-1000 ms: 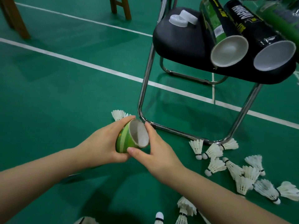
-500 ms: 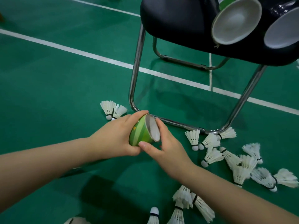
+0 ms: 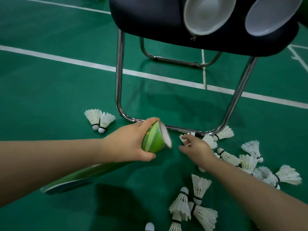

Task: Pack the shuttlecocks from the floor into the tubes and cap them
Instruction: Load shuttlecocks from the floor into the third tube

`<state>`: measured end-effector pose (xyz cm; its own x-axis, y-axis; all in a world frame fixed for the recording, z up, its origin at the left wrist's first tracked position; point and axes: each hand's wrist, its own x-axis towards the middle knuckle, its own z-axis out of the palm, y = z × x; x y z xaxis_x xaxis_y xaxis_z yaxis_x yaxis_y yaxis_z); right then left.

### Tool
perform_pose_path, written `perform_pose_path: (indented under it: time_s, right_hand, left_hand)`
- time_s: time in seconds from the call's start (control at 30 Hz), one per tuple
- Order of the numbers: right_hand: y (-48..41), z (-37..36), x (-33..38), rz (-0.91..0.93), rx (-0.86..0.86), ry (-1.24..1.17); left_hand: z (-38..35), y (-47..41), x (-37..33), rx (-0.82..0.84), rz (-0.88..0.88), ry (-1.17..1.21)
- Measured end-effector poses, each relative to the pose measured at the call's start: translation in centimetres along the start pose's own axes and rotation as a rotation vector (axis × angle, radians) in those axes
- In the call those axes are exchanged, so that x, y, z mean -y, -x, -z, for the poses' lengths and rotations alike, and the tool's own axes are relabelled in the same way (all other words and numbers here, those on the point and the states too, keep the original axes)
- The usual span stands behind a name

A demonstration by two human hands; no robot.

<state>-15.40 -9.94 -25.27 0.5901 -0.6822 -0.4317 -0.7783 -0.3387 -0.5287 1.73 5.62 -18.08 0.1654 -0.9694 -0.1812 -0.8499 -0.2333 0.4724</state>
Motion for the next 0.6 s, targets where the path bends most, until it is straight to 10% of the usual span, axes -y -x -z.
perform_pose_path:
  time_s: [0.37,0.6]
  right_hand:
    - [-6.6,-0.8,-3.2,0.067,-0.199,0.721]
    - [-4.8,2.1,-2.1,0.058,-0.237,0.479]
  left_hand:
    - [-3.1,-3.1,-0.5,-0.064,-0.015,-0.067]
    - [-3.5,-3.4,-0.9,-0.08,0.018,-0.039]
